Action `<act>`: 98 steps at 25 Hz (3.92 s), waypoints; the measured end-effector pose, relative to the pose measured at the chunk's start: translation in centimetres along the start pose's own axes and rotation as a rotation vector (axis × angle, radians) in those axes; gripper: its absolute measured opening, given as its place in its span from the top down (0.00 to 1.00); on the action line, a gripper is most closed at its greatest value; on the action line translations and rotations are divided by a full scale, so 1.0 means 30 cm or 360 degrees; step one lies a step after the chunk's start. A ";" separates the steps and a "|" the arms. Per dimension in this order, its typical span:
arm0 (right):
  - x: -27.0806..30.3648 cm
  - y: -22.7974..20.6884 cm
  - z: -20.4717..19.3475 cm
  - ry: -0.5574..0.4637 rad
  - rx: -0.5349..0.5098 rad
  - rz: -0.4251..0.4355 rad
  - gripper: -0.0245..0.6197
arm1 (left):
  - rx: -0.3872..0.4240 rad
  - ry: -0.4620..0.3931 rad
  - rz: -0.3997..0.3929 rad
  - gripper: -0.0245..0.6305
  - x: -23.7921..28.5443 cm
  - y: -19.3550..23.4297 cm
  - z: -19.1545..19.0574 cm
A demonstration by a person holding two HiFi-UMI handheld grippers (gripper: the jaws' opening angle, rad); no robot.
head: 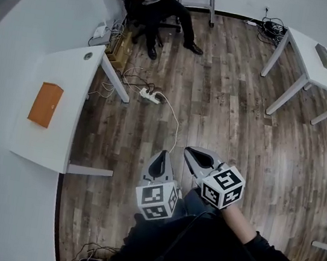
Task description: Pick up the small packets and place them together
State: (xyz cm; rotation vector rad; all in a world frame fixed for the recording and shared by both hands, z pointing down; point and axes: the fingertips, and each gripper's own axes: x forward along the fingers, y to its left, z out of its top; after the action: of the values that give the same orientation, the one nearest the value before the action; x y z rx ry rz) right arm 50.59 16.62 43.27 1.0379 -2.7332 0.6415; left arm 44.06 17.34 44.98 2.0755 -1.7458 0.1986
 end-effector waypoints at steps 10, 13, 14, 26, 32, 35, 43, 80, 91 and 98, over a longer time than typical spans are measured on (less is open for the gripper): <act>0.263 -0.270 0.150 0.0036 -0.0012 0.0019 0.96 | -0.0037 0.0057 0.0039 0.96 0.351 0.067 0.090; 0.374 -0.380 0.231 0.0066 -0.0030 0.0073 0.96 | -0.0046 0.0049 0.0071 0.96 0.511 0.094 0.170; 0.403 -0.418 0.262 0.0069 -0.0039 0.0088 0.96 | -0.0038 0.0038 0.0074 0.96 0.564 0.095 0.204; 0.633 -0.729 0.479 0.0115 -0.0064 0.0271 0.96 | -0.0092 -0.0032 0.0217 0.96 0.960 0.106 0.423; 0.786 -0.732 0.503 0.0184 -0.0090 0.0397 0.96 | -0.0172 -0.0021 0.0351 0.96 1.018 0.238 0.445; 0.900 -0.725 0.528 0.0214 -0.0106 0.0433 0.96 | -0.0210 -0.0019 0.0380 0.96 1.069 0.320 0.466; 1.239 -0.674 0.660 0.0213 -0.0162 0.0532 0.96 | -0.0267 -0.0118 0.0472 0.96 1.205 0.612 0.653; 2.169 0.631 0.404 0.0839 -0.0631 0.1922 0.96 | -0.0960 -0.0436 0.2079 0.96 0.348 1.863 0.567; 2.284 0.774 0.300 0.0946 -0.0760 0.2026 0.94 | -0.1036 -0.0471 0.2238 0.96 0.236 2.016 0.558; 2.328 0.909 0.184 0.0983 -0.0829 0.1941 0.88 | -0.0978 -0.0370 0.2114 0.96 0.157 2.145 0.515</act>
State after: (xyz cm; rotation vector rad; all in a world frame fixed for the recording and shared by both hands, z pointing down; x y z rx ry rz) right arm -19.75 -9.31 48.86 -0.8803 -2.4193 0.2188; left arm -19.63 -1.14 47.13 0.3256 -2.6002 -0.2048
